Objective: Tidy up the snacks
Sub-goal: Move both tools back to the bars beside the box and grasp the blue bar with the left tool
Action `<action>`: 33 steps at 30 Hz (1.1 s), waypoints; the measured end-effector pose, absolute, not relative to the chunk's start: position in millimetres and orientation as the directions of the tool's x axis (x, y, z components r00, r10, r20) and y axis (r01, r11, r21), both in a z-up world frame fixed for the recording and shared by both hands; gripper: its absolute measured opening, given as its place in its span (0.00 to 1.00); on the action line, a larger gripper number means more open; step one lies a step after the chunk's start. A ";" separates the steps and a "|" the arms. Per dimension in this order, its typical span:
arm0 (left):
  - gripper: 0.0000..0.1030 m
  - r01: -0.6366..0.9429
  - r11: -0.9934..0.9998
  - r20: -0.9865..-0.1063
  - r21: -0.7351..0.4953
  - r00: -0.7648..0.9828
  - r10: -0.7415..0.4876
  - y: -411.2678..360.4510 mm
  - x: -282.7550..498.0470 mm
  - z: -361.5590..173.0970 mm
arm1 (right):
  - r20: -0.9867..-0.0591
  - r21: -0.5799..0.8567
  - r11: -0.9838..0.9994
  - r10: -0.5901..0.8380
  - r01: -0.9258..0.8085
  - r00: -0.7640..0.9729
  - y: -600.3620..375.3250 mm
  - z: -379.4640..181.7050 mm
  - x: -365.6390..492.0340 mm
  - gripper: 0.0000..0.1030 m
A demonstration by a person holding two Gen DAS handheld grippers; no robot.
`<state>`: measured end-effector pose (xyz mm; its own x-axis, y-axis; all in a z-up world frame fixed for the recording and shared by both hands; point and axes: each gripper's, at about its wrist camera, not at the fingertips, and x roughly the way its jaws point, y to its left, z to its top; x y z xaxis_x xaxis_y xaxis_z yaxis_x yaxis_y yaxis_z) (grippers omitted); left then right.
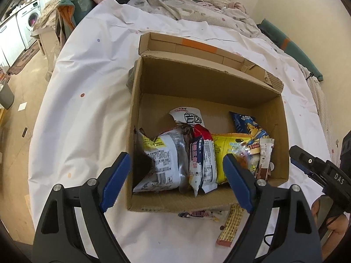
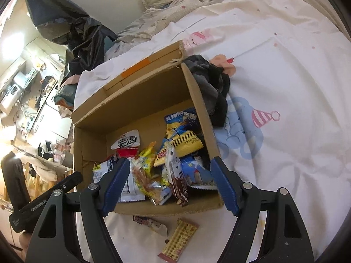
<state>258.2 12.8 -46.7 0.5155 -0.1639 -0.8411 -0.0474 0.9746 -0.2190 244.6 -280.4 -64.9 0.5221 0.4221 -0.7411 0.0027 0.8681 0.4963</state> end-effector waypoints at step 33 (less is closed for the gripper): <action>0.56 -0.551 0.799 -0.948 -0.240 0.310 -0.071 -62.1 208.8 -166.1 | -0.764 0.628 0.716 0.495 0.305 0.413 -339.0 -110.4 172.6 0.76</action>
<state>208.8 -62.1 -166.1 0.3099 -0.0712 -0.9481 -0.5510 0.7992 -0.2401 172.6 -339.0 -110.4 0.4132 0.4949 -0.7644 0.3049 0.7158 0.6282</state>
